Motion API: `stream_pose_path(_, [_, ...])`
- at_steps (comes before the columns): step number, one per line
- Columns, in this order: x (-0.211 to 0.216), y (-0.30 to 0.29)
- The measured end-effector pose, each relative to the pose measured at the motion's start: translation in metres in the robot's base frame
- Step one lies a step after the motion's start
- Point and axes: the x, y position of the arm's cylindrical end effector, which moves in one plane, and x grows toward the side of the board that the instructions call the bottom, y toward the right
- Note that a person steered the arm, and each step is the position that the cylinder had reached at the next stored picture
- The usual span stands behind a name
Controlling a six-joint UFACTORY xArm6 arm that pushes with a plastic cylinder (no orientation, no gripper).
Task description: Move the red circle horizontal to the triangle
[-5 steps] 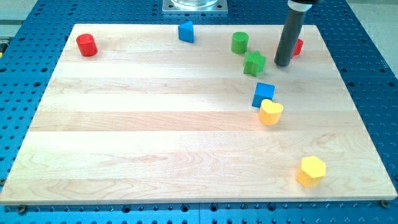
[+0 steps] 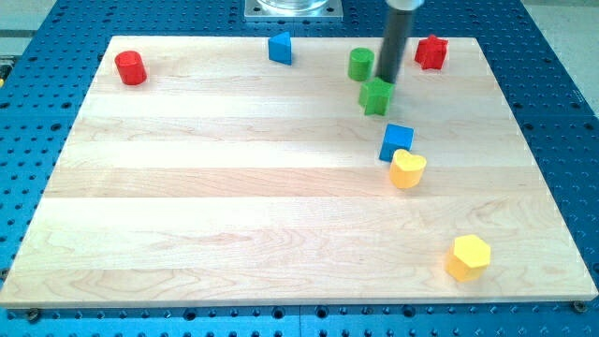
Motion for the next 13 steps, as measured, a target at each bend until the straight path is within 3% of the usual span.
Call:
stream_pose_path(3, [0.000, -0.150])
stream_pose_path(5, [0.037, -0.242])
stream_pose_path(8, [0.041, -0.243])
stream_pose_path(9, [0.050, -0.287])
stream_pose_path(10, [0.043, -0.332])
stream_pose_path(13, [0.001, -0.339])
